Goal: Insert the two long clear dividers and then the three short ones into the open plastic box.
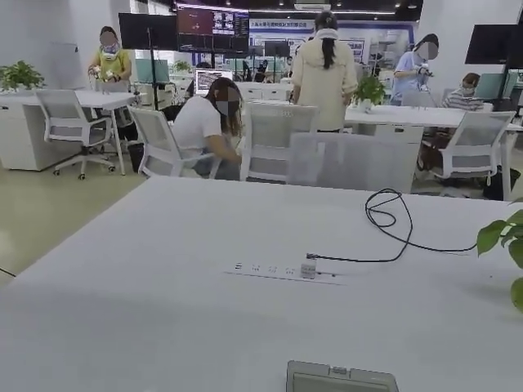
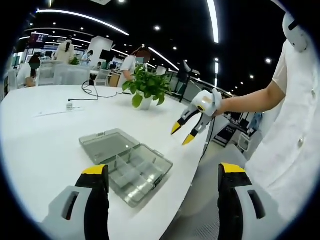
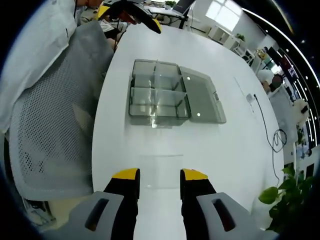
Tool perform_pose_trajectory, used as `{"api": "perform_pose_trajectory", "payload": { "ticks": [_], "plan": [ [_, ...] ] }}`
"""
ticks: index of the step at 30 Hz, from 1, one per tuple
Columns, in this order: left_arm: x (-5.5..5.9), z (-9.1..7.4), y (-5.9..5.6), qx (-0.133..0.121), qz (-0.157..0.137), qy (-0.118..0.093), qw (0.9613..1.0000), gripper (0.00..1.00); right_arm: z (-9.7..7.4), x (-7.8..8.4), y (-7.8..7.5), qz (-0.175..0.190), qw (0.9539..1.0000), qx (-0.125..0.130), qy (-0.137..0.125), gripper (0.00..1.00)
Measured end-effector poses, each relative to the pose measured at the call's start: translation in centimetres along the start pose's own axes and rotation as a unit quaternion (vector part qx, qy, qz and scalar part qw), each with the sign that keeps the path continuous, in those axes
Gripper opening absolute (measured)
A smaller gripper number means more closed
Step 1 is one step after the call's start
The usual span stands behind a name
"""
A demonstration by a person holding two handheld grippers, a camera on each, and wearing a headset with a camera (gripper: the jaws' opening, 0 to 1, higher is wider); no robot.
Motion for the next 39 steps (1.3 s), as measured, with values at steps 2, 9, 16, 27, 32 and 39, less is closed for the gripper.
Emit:
{"api": "perform_pose_trajectory", "payload": {
  "ticks": [2,9,16,27,32,39],
  "plan": [
    [-0.3,0.5,-0.2,0.003,-0.011,-0.005,0.9999,0.91,-0.5,-1.0,0.0,-0.001,0.9999,0.006,-0.009,0.33],
    [-1.5,2.3,-1.2,0.014,-0.049,-0.028,0.9983,0.84,-2.2,-5.0,0.1,-0.006,0.9988,0.030,-0.038,0.33],
    [-1.5,4.1,-1.9,0.034,-0.099,-0.032,0.9940,0.78,-3.0,-8.5,0.6,-0.030,0.9970,0.043,-0.057,0.33],
    [-1.9,6.1,-2.6,0.053,-0.189,-0.032,0.9800,0.59,-3.8,-12.4,1.5,-0.056,0.9944,0.054,-0.072,0.33],
    [-1.9,6.8,-3.1,0.062,-0.215,-0.023,0.9744,0.43,-4.0,-13.6,1.9,-0.062,0.9938,0.056,-0.074,0.33],
    [-2.1,7.3,-3.5,0.066,-0.241,-0.022,0.9681,0.33,-4.1,-14.1,2.2,-0.070,0.9933,0.058,-0.071,0.33]
  ]
}}
Point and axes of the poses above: the centre of the closed fingertips' face, and the gripper's own axes: z roughly forward along the fingers, y roughly to its left, x roughly out of its underside, the point moved 9 cm from there along -z, roughly backward along the fingers, and after that the axes turned 2 degrees about -z, right-handed, at the moved point
